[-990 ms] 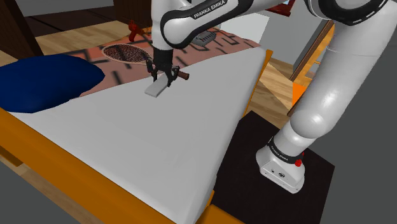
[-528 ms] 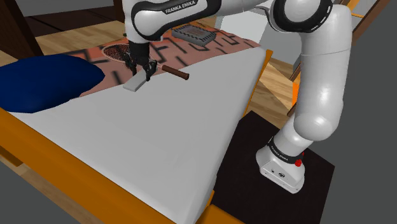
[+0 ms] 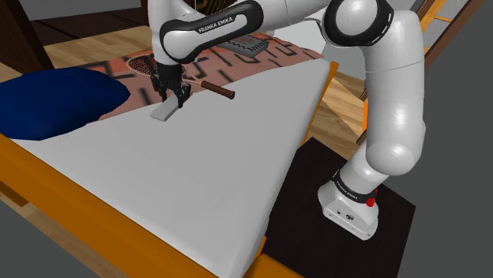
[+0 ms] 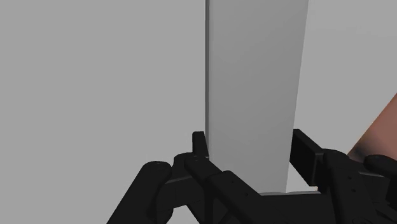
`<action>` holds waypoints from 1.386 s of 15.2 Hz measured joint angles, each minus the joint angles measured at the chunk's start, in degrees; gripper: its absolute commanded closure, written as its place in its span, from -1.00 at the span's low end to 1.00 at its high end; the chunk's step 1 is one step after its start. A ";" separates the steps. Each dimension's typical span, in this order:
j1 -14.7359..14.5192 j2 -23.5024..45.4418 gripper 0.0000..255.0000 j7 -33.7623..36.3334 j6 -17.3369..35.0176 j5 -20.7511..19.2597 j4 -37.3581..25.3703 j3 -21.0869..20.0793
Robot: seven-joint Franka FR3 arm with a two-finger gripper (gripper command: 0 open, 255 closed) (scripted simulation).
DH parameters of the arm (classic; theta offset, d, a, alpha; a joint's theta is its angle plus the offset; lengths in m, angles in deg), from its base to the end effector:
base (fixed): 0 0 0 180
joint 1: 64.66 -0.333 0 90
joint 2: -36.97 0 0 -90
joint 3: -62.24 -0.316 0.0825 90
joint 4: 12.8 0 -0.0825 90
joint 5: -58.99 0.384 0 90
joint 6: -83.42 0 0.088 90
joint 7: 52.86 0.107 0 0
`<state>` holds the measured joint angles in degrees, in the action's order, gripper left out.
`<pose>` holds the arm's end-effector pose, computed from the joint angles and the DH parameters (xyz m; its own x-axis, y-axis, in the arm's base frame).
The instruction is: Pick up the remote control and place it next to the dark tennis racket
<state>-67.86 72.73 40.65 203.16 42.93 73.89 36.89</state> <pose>0.6477 0.2782 0.3253 0.4788 -0.8779 -0.0090 -0.8778 -0.4786 -0.0174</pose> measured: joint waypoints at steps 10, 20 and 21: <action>-0.71 4.07 1.00 1.00 5.57 -1.81 1.69 1.33; -0.96 5.42 -1.00 1.23 7.04 -2.35 1.83 1.77; -0.96 5.41 -1.00 1.23 7.05 -2.35 1.84 1.77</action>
<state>-68.82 78.14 41.89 210.21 40.58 75.73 38.66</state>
